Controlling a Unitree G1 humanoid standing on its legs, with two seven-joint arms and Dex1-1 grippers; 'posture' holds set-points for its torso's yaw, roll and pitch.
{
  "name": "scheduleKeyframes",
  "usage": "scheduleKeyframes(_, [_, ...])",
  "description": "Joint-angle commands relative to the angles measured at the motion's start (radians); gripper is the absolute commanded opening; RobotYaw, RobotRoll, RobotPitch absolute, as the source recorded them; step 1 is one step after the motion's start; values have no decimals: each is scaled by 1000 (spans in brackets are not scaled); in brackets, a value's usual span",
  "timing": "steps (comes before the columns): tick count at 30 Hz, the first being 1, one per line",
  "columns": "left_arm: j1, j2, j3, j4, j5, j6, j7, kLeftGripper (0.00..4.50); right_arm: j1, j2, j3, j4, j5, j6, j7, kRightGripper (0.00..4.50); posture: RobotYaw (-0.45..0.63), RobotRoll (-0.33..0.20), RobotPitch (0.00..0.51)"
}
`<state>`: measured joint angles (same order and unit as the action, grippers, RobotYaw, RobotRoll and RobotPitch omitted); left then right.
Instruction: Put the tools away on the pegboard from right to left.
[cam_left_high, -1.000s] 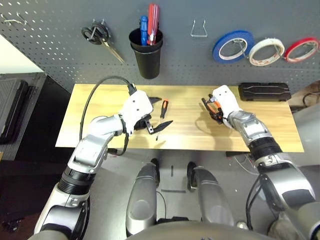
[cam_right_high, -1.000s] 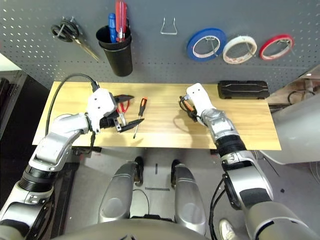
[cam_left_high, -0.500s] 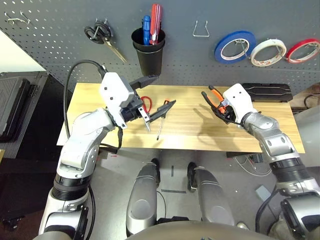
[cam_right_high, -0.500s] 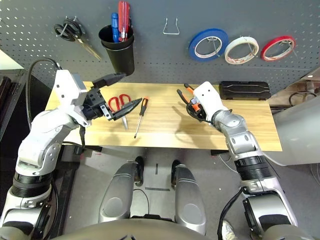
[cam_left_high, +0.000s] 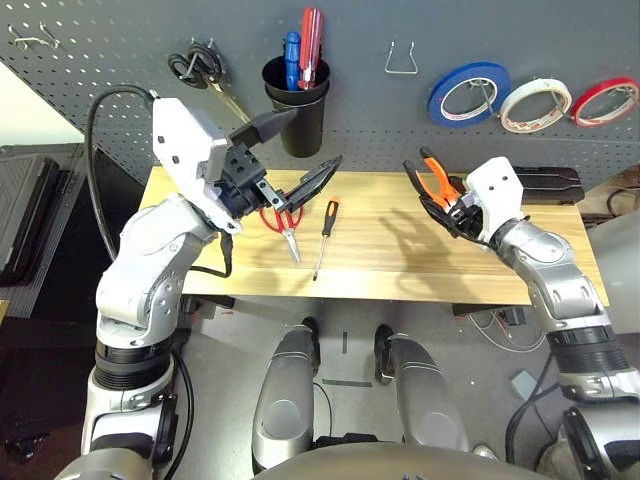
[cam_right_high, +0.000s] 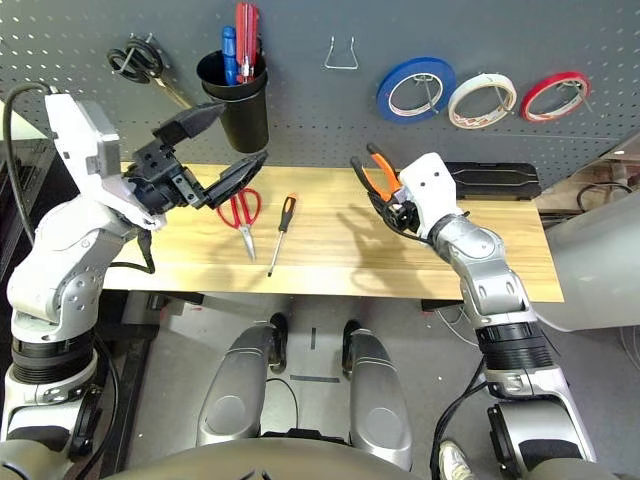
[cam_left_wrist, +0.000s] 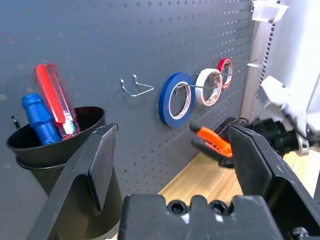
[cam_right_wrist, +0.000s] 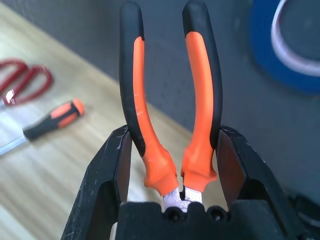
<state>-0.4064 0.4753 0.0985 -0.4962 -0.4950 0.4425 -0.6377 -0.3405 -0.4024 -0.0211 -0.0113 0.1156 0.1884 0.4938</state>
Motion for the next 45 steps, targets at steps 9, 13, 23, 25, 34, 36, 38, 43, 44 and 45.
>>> scheduleKeyframes(9, [-10, 5, 11, 3, -34, -7, 8, 4500, -94, 35, -17, -143, -1, -103, -73, 2681, 203, 0, 250])
scheduleKeyframes(13, [-15, 3, 9, 19, -25, -18, 5, 4500, -133, 50, -13, -159, -3, -117, -96, 2681, 197, 0, 244])
scheduleKeyframes(23, [-7, 8, -4, 37, -12, -41, -2, 4500, -311, 145, -4, -94, -4, -172, -173, 2681, 198, 0, 239])
scheduleKeyframes(25, [-8, 9, -6, 39, -11, -42, -2, 4500, -349, 165, -4, -53, -5, -196, -181, 2681, 198, 0, 239])
scheduleKeyframes(34, [-14, 19, -11, 30, -14, -32, 8, 4500, -518, 226, -15, 193, -7, -341, -214, 2681, 210, 0, 242])
scheduleKeyframes(36, [-14, 20, -10, 25, -15, -28, 12, 4500, -557, 231, -18, 255, -6, -379, -214, 2681, 215, 0, 242])
scheduleKeyframes(38, [-12, 22, -10, 21, -14, -25, 15, 4500, -592, 235, -18, 314, -5, -415, -214, 2681, 219, 0, 243])
scheduleKeyframes(43, [-14, 24, -12, 17, -11, -19, 22, 4500, -649, 235, -21, 434, -14, -485, -229, 2681, 227, 0, 243])
scheduleKeyframes(44, [-15, 24, -13, 16, -11, -18, 24, 4500, -656, 235, -22, 452, -16, -491, -235, 2681, 229, 0, 243])
scheduleKeyframes(45, [-16, 24, -13, 15, -10, -17, 25, 4500, -661, 234, -22, 465, -17, -497, -239, 2681, 229, 0, 243])
